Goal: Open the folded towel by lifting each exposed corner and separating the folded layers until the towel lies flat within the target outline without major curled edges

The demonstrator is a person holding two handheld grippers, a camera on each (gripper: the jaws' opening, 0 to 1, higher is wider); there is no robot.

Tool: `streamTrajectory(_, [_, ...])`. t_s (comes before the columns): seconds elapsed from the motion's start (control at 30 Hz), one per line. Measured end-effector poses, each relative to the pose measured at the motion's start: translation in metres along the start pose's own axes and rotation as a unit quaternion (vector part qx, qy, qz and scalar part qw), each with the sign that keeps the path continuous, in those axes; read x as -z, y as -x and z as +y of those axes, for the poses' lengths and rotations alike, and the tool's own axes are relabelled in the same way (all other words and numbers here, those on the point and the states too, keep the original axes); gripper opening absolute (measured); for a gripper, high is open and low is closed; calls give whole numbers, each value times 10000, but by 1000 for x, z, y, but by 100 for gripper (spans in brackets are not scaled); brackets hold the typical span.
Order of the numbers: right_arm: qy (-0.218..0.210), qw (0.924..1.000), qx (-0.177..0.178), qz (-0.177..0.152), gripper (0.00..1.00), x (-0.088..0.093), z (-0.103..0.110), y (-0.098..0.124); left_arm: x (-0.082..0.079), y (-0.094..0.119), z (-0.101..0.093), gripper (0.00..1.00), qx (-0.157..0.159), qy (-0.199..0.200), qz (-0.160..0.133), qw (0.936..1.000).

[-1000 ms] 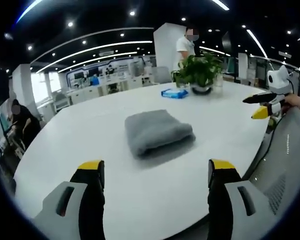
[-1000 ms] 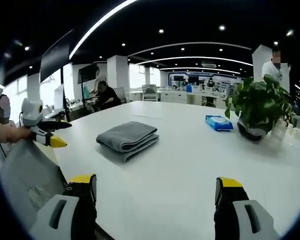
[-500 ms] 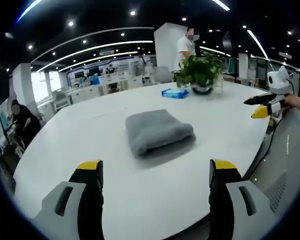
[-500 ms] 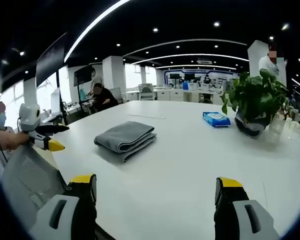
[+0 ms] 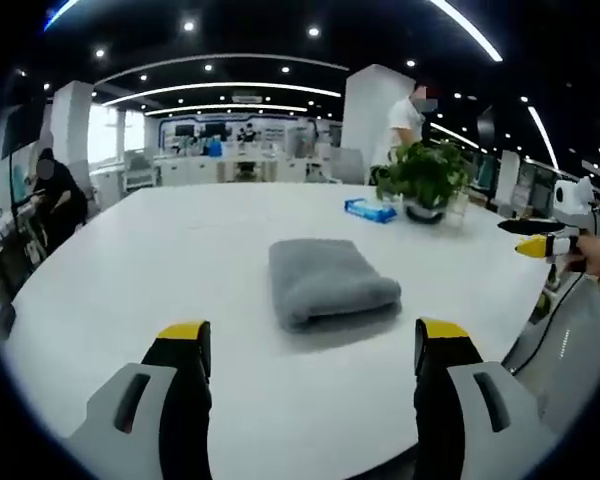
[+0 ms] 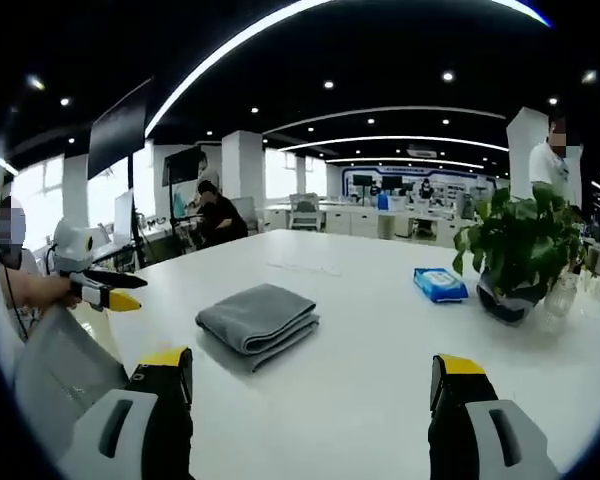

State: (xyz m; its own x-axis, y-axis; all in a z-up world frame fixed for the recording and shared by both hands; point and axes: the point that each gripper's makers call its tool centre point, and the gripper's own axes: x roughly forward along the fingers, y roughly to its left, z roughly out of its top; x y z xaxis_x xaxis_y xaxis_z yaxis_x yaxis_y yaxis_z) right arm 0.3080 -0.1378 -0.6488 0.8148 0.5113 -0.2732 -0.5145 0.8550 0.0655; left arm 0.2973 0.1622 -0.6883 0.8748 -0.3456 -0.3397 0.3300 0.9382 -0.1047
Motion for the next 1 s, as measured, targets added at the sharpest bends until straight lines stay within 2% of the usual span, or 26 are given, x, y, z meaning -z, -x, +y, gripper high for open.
streamTrajectory(0.13, [-145, 9982, -207, -536, 100, -24, 12, -17, -14, -7, -15, 84, 315, -377, -93, 9988])
streamTrajectory(0.2, [-193, 9907, -406, -1285, 100, -65, 26, -16, -32, -8, -25, 83, 479, -471, -337, 9972])
streamTrajectory(0.23, [-209, 9779, -535, -2010, 100, -101, 36, -7, -40, -7, -30, 83, 552, -447, -470, 9964])
streamTrajectory(0.27, [-275, 9696, -637, -2348, 100, -121, 41, -1, -53, -7, -33, 83, 587, -380, -683, 9952])
streamTrajectory(0.3, [-288, 9562, -775, -2809, 100, -149, 48, 9, -61, -7, -35, 83, 600, -312, -823, 9943])
streamTrajectory(0.33, [-312, 9484, -853, -3038, 100, -163, 52, 14, -71, -7, -37, 83, 628, -187, -993, 9929])
streamTrajectory(0.37, [-311, 9367, -921, -3363, 100, -181, 54, 22, -75, -7, -37, 83, 634, -139, -1055, 9923])
streamTrajectory(0.43, [-348, 9212, -1065, -3725, 100, -201, 57, 33, -90, -7, -38, 83, 645, -1, -1319, 9892])
streamTrajectory(0.53, [-484, 9079, -1252, -3971, 100, -215, 58, 45, -107, -6, -42, 83, 709, -33, -1517, 9859])
streamTrajectory(0.57, [-587, 9002, -1325, -4106, 100, -219, 57, 50, -115, -5, -46, 83, 738, -162, -1646, 9835])
streamTrajectory(0.6, [-877, 8862, -1431, -4318, 100, -223, 54, 56, -120, -4, -48, 83, 766, -230, -1717, 9819])
streamTrajectory(0.63, [-1100, 8768, -1471, -4444, 100, -224, 50, 60, -125, -4, -51, 83, 816, -281, -1776, 9803])
streamTrajectory(0.7, [-1117, 8840, -1412, -4315, 100, -214, 45, 53, -126, -6, -55, 83, 883, -342, -1786, 9794])
streamTrajectory(0.73, [-1027, 9010, -1481, -3946, 100, -200, 49, 41, -124, -9, -55, 83, 913, -360, -1753, 9796])
streamTrajectory(0.8, [-843, 9098, -1670, -3704, 100, -189, 62, 32, -115, -15, -56, 83, 970, -411, -1564, 9821])
streamTrajectory(0.87, [-1030, 9142, -1773, -3496, 100, -179, 67, 21, -107, -22, -57, 81, 1036, -487, -1433, 9830])
streamTrajectory(0.93, [-1123, 9110, -1737, -3567, 100, -179, 67, 15, -101, -28, -57, 80, 1069, -535, -1338, 9838])
streamTrajectory(0.97, [-1275, 9085, -1809, -3545, 100, -178, 69, 13, -96, -32, -57, 79, 1112, -592, -1242, 9842])
streamTrajectory(1.0, [-1435, 9096, -1860, -3426, 100, -173, 70, 8, -93, -35, -57, 78, 1133, -635, -1191, 9844])
